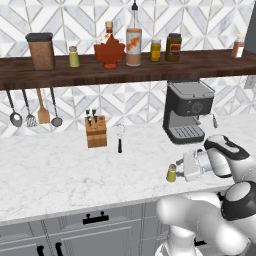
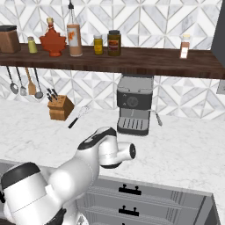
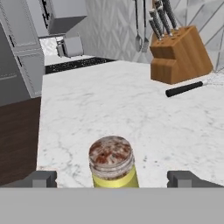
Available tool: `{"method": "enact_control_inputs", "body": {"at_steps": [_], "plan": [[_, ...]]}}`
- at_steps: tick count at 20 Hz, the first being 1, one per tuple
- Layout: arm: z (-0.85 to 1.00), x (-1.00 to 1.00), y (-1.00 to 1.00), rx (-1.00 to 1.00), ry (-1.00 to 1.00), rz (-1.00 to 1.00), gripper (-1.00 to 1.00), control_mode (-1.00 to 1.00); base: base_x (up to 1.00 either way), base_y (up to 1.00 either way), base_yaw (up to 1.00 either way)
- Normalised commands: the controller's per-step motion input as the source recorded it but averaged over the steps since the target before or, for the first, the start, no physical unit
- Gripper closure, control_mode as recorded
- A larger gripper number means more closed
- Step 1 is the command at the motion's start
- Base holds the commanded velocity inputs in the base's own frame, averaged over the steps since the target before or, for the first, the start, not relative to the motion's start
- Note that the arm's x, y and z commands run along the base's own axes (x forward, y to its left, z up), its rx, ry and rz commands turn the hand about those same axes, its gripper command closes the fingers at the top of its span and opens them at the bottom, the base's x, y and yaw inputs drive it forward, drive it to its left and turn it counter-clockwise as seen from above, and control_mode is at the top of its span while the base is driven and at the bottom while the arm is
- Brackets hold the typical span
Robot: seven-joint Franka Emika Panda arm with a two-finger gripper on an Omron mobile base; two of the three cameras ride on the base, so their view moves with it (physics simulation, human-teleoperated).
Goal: Put the shaker and condiment bottle from the counter next to their counterparts in the cabinet.
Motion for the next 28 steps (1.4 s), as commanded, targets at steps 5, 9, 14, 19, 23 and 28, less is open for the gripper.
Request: {"method": "enact_control_inputs", "body": {"at_steps": [5,9,14,19,23,28], "plan": [[-0.13,0.02,0.0,0.03,0.04,0.0,-1.0,-1.0,0.0,0.0,0.0],[-0.09,0.13,0.0,0.04,0.05,0.0,-1.0,-1.0,0.0,0.0,0.0],[-0.06,0.17,0.0,0.03,0.04,0.0,-1.0,-1.0,0.0,0.0,0.0],[-0.09,0.19,0.0,0.02,0.04,0.01,-1.0,-1.0,0.0,0.0,0.0],[-0.13,0.13,0.0,0.02,0.05,0.01,-1.0,-1.0,0.0,0.0,0.0],[-0.22,0.1,0.18,-0.03,0.12,0.03,1.0,-1.0,0.0,0.0,0.0]]}}
